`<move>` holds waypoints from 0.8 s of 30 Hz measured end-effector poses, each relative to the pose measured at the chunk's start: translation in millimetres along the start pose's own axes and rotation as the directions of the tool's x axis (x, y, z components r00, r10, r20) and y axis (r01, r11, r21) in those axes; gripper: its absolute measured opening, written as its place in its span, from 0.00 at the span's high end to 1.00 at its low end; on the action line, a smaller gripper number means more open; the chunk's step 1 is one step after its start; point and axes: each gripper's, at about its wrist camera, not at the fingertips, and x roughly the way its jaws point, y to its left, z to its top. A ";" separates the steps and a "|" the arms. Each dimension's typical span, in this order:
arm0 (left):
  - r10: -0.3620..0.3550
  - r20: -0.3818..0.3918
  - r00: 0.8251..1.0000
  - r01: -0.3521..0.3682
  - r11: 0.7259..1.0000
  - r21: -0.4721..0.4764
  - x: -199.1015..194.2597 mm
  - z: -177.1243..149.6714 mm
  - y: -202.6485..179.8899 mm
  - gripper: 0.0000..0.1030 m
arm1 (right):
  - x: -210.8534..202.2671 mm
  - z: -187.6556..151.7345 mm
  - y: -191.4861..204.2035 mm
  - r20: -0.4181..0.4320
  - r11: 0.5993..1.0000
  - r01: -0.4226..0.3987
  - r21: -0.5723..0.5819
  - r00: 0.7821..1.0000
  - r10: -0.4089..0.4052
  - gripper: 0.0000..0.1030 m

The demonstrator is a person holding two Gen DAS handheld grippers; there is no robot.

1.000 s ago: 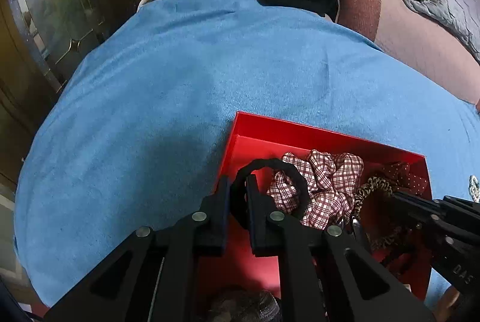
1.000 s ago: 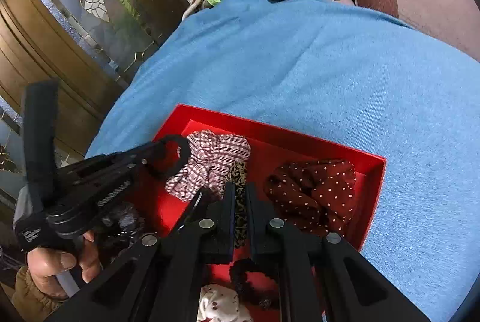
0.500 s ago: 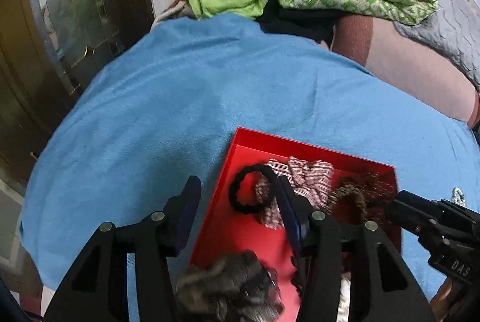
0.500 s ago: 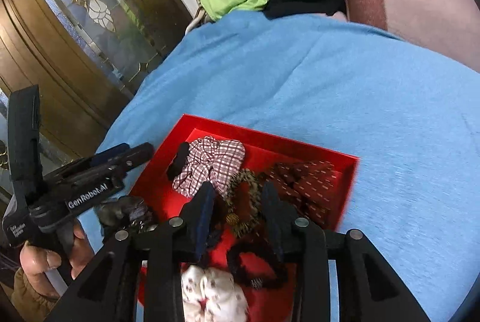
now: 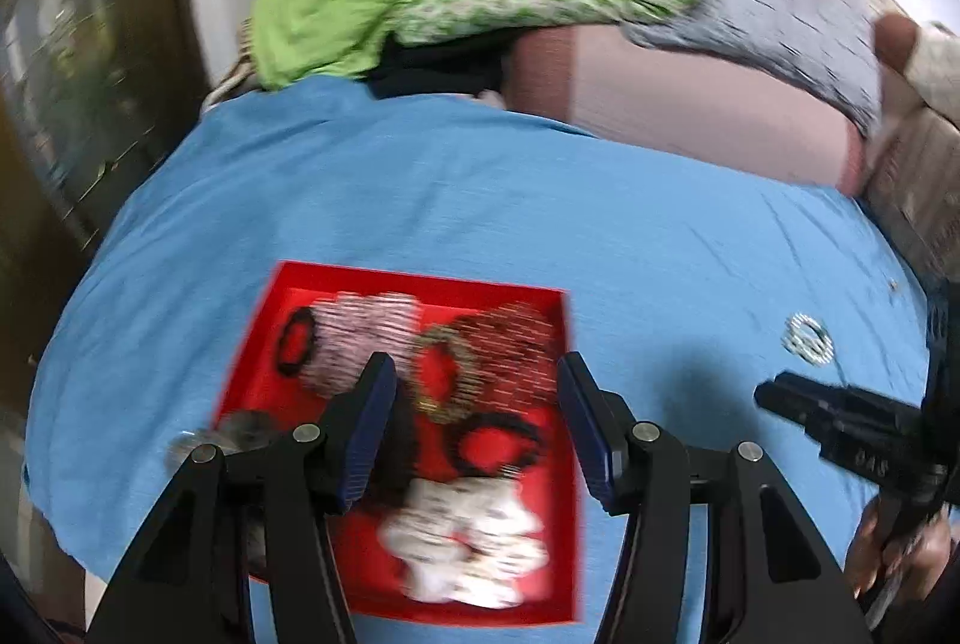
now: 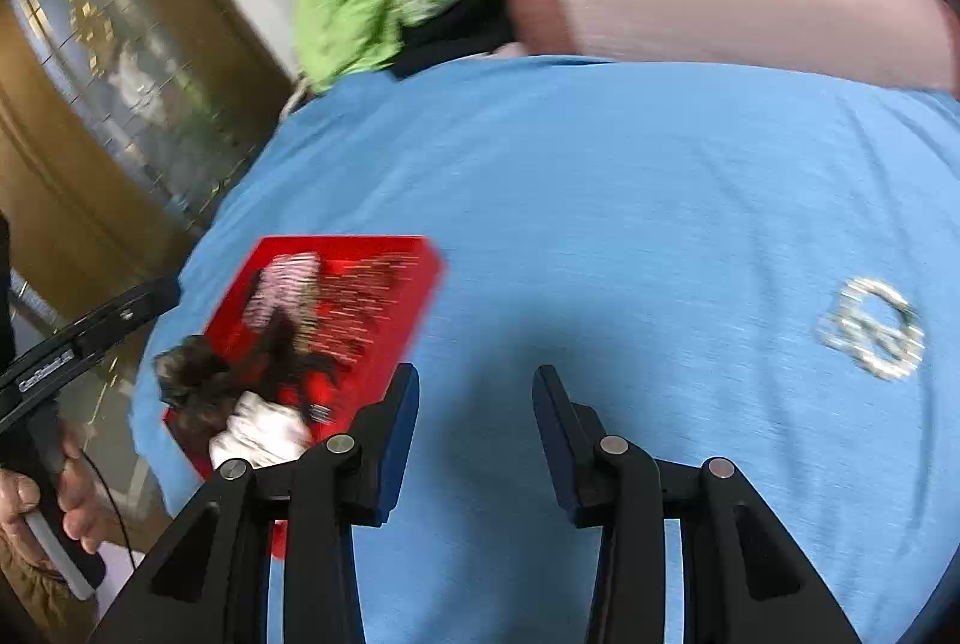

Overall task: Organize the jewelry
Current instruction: 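Grasp the pearl bracelet with the green bead using the right tool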

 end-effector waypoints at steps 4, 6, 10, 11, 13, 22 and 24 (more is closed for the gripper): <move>-0.056 -0.020 0.998 0.057 0.997 0.048 -1.2 -9.8 -42.8 0.47 | -29.7 -8.6 -55.6 0.026 0.996 0.083 0.033 0.996 -0.084 0.58; -0.075 -0.030 0.997 0.076 0.995 0.065 -0.2 -14.7 -56.6 0.47 | -40.2 -8.2 -83.8 0.037 0.989 0.143 0.044 0.989 -0.144 0.58; -0.120 -0.067 0.991 0.126 0.988 0.092 9.5 -24.2 -84.0 0.47 | -47.8 0.9 -139.3 0.041 0.961 0.268 0.074 0.962 -0.271 0.58; -0.128 -0.078 0.989 0.135 0.986 0.097 13.0 -26.4 -89.4 0.47 | -47.3 5.0 -151.8 0.035 0.956 0.281 0.086 0.958 -0.285 0.58; -0.137 -0.098 0.986 0.148 0.983 0.108 20.3 -30.4 -99.6 0.47 | -44.8 14.4 -170.5 0.030 0.950 0.292 0.114 0.954 -0.297 0.58; -0.137 -0.152 0.979 0.156 0.980 0.120 46.5 -39.3 -112.6 0.47 | 11.1 44.3 -178.8 -0.048 0.938 0.345 -0.022 0.937 -0.346 0.59; -0.136 -0.155 0.978 0.155 0.981 0.120 50.0 -39.1 -111.4 0.47 | 21.0 43.9 -178.0 -0.053 0.919 0.390 -0.057 0.918 -0.393 0.67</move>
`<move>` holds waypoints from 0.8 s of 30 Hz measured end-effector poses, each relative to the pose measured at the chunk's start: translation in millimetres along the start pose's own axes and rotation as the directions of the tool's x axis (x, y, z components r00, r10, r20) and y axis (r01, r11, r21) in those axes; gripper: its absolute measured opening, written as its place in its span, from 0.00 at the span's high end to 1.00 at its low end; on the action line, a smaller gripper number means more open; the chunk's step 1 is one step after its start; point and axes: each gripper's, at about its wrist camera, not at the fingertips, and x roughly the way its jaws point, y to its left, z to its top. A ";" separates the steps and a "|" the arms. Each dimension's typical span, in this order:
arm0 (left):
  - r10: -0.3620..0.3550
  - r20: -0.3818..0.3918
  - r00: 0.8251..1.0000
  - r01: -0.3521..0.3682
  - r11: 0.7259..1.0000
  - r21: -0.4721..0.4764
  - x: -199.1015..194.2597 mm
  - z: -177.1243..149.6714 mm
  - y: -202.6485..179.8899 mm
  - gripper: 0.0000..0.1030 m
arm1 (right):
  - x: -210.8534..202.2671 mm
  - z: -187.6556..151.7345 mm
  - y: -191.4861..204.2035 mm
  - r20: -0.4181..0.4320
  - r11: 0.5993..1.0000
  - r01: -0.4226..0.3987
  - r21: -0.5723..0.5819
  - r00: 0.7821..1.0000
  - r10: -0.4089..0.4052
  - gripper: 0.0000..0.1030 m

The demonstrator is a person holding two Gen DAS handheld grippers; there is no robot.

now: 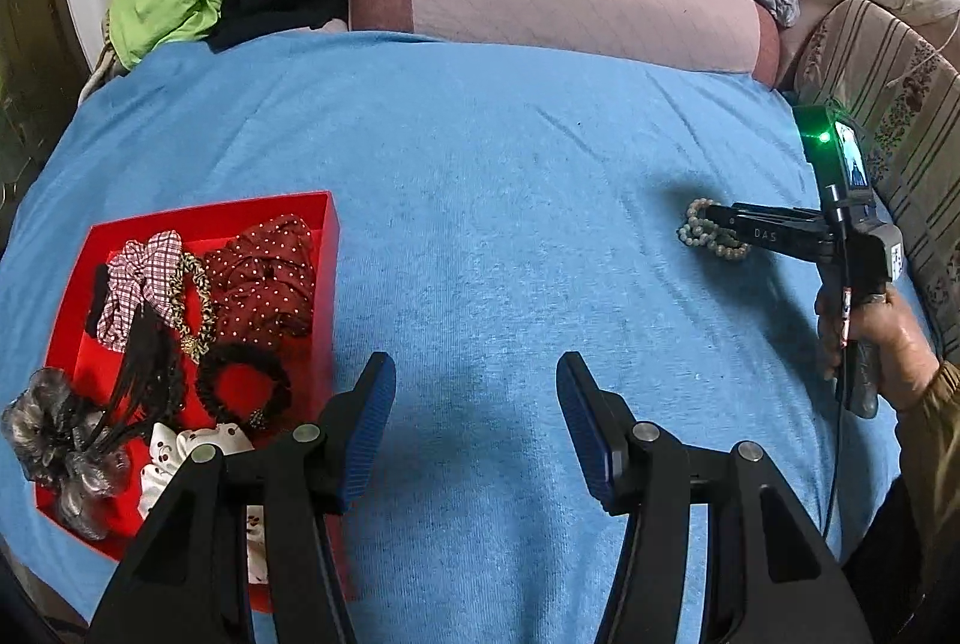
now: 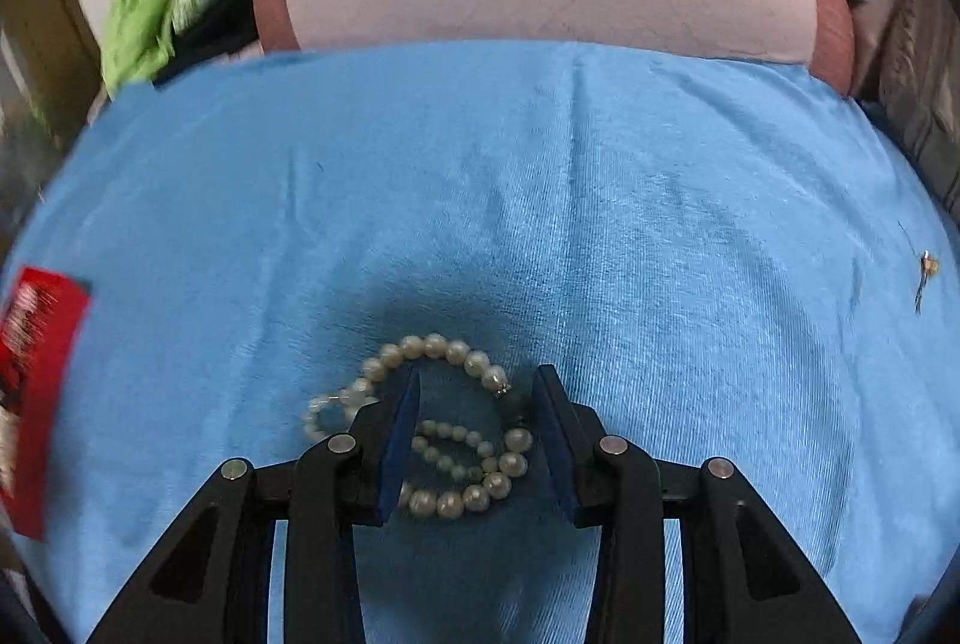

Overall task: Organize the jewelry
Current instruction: 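Grasp the pearl bracelet with the green bead using the right tool, then grasp the white bead bracelet with the left tool while the right tool lifts the pearl bracelet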

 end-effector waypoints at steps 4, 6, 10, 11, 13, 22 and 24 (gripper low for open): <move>0.002 -0.009 1.000 -0.002 1.000 0.000 6.0 -0.1 -0.5 0.47 | 0.2 1.5 -9.6 0.003 0.999 0.007 0.038 1.000 -0.007 0.87; -0.005 -0.010 1.000 0.005 1.000 -0.003 6.2 -0.4 -2.2 0.47 | -4.7 -0.9 -20.9 -0.004 0.997 0.010 0.072 1.000 -0.010 0.88; -0.032 -0.011 0.999 0.032 0.999 0.007 6.1 1.7 -13.3 0.47 | -19.8 -20.1 -47.3 -0.032 0.990 0.029 0.140 0.999 -0.025 0.88; -0.039 -0.012 0.999 0.039 0.999 0.013 7.1 3.2 -18.1 0.47 | -26.4 -29.1 -53.9 -0.044 0.987 0.025 0.159 0.999 -0.018 0.88; -0.056 -0.017 0.998 0.056 0.998 0.023 10.7 5.8 -30.4 0.47 | -41.6 -48.6 -60.8 -0.068 0.982 0.010 0.187 0.998 0.003 0.88; -0.100 -0.028 0.995 0.102 0.992 0.069 22.0 15.5 -81.0 0.47 | -125.8 -108.6 -21.7 0.041 0.828 -0.545 0.131 0.838 0.545 0.87; -0.095 -0.031 0.995 0.098 0.992 0.083 20.9 14.9 -85.3 0.47 | -144.8 -103.2 -22.2 0.115 0.796 -0.599 0.087 0.800 0.589 0.87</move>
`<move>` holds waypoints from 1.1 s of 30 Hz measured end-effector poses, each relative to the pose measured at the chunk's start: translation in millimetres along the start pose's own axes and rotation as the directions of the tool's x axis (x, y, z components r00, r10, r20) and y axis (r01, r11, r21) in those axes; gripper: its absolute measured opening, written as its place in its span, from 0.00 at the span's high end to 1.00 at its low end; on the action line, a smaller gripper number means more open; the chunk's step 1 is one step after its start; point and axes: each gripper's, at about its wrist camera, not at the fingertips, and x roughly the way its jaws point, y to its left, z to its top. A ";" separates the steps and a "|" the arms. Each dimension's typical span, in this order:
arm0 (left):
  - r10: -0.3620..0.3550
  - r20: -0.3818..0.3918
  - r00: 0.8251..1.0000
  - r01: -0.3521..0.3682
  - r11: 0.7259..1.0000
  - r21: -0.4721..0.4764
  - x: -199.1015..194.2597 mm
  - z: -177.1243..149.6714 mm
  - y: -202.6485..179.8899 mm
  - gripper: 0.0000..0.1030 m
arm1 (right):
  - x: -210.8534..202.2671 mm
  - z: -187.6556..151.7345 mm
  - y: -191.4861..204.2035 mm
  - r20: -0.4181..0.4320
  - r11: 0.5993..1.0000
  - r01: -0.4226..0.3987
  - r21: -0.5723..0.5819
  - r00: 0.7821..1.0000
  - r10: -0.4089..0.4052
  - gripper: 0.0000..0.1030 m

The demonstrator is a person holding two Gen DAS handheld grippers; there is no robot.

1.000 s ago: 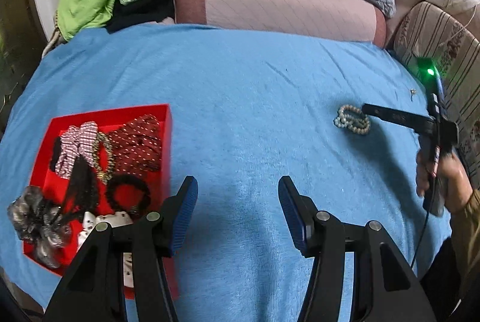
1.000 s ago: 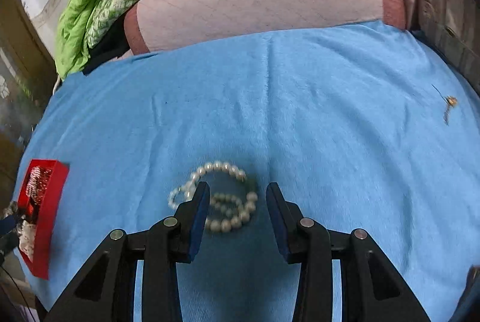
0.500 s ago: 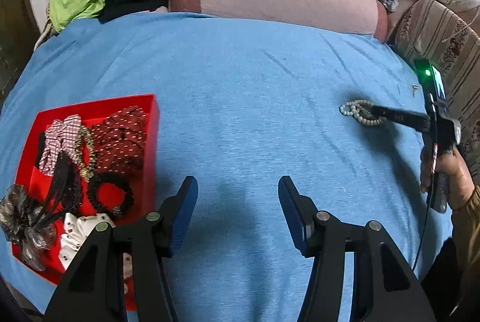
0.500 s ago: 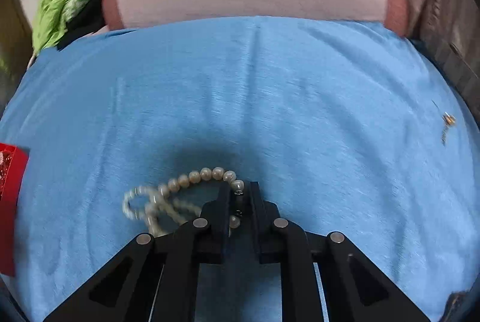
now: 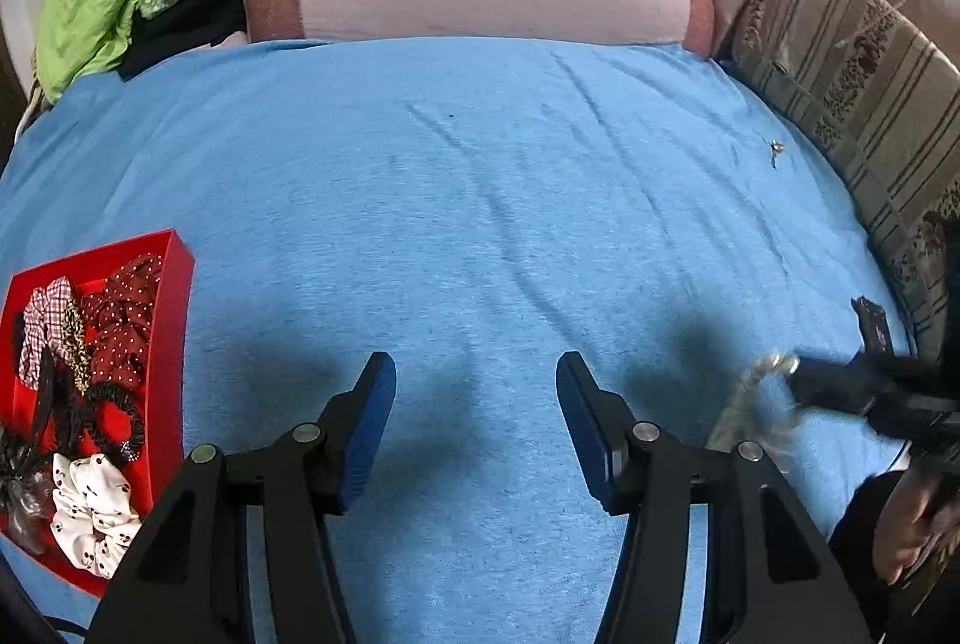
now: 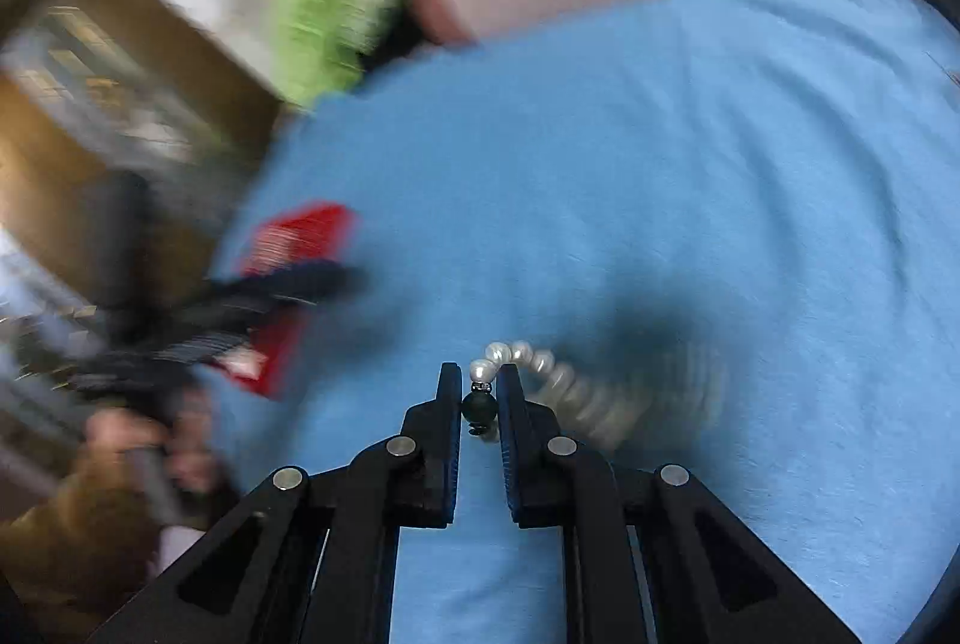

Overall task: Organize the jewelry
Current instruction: 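Grasp the white bead bracelet with the left tool while the right tool lifts the pearl bracelet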

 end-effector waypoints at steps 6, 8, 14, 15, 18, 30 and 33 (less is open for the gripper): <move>-0.008 -0.011 1.000 0.008 1.000 0.019 2.5 0.5 -8.8 0.47 | -7.4 4.7 -31.4 0.023 0.978 0.205 0.045 0.978 -0.206 0.87; -0.025 -0.022 0.999 0.025 0.999 0.020 7.1 -0.3 -13.7 0.47 | -5.6 3.3 -43.7 -0.001 0.962 0.264 0.071 0.964 -0.265 0.87; -0.110 -0.066 0.992 0.115 0.990 0.080 20.6 -17.9 -45.3 0.47 | 2.4 9.3 -66.3 -0.051 0.924 0.371 0.090 0.928 -0.368 0.87; -0.122 -0.076 0.990 0.129 0.987 0.092 22.9 -21.9 -50.2 0.47 | 3.9 8.2 -67.9 -0.064 0.922 0.377 0.095 0.926 -0.372 0.87; -0.157 -0.119 0.980 0.172 0.977 0.127 31.8 -39.7 -66.4 0.47 | 10.1 7.0 -76.4 -0.096 0.907 0.408 0.107 0.912 -0.399 0.86; -0.117 -0.127 0.985 0.151 0.941 0.302 37.3 -75.0 -96.4 0.47 | 10.2 -9.4 -79.2 -0.111 0.885 0.455 0.097 0.889 -0.445 0.63; -0.108 -0.108 0.988 0.137 0.941 0.308 34.3 -81.7 -99.4 0.55 | 14.7 -8.8 -76.6 -0.110 0.882 0.461 0.095 0.886 -0.451 0.63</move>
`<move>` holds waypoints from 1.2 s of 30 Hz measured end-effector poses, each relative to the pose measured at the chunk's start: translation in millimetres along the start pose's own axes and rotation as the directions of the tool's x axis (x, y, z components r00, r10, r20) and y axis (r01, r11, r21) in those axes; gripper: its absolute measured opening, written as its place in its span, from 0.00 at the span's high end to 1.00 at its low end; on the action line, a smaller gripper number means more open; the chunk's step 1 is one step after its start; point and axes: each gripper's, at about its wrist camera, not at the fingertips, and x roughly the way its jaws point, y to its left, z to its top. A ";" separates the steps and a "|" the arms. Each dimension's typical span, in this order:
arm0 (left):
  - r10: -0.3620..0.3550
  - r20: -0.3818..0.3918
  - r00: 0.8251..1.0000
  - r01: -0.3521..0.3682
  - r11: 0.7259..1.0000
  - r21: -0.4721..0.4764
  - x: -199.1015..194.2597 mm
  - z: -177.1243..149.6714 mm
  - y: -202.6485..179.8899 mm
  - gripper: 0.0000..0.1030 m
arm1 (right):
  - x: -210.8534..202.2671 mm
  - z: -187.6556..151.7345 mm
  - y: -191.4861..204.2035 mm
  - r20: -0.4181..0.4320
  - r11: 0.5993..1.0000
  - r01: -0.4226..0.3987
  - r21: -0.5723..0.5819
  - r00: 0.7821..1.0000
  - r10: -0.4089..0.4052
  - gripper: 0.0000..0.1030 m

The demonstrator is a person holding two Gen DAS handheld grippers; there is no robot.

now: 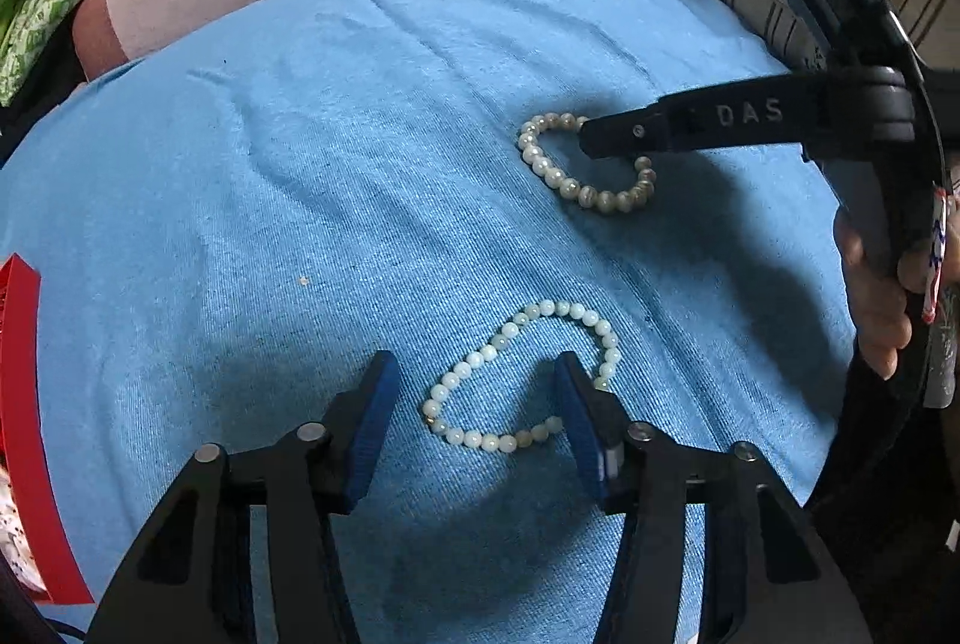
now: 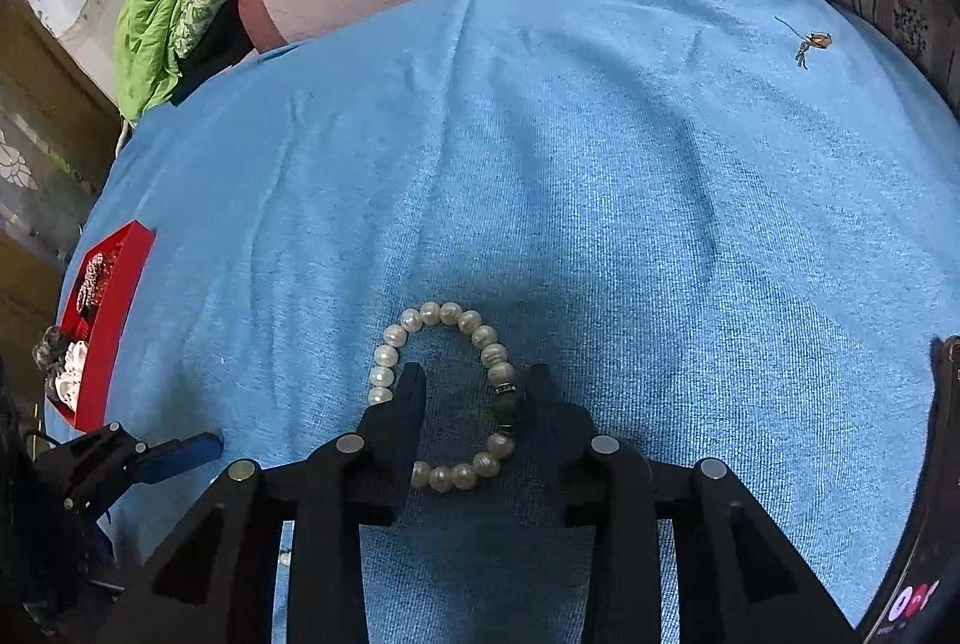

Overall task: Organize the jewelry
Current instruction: 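Grasp the white bead bracelet with the left tool while the right tool lifts the pearl bracelet, then carry both bead bracelets over the red tray and open both tools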

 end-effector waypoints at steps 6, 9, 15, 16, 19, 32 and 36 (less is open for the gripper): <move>-0.024 0.008 1.000 0.024 0.999 -0.023 -0.8 1.5 -7.8 0.95 | 4.3 -1.4 6.5 0.012 0.999 0.036 -0.032 0.999 -0.035 0.63; -0.032 0.012 0.999 0.032 0.998 -0.048 -2.2 1.0 -6.0 0.95 | 10.0 -2.8 16.5 0.029 0.992 0.089 -0.092 0.996 -0.086 0.63; -0.050 0.041 0.998 0.054 0.995 -0.081 -17.8 0.0 -4.4 0.95 | 12.3 -7.0 36.0 0.074 0.967 0.167 -0.193 0.985 -0.155 0.87; -0.051 0.050 0.997 0.055 0.995 -0.082 -22.5 -0.8 -4.2 0.95 | 11.0 -6.4 34.5 0.076 0.971 0.157 -0.183 0.986 -0.145 0.87; -0.053 0.081 0.995 0.060 0.994 -0.094 -37.5 -1.2 -3.6 0.95 | 4.6 -6.8 30.2 0.090 0.982 0.119 -0.149 0.990 -0.106 0.87; -0.001 0.180 0.984 0.037 0.979 -0.198 -92.0 -14.2 26.5 0.95 | -40.9 -17.1 59.0 0.242 0.988 -0.002 -0.154 0.970 0.040 0.87; 0.027 0.204 0.979 0.024 0.969 -0.245 -109.3 -20.0 42.0 0.95 | -43.5 -22.2 70.0 0.247 0.985 0.004 -0.170 0.968 0.038 0.87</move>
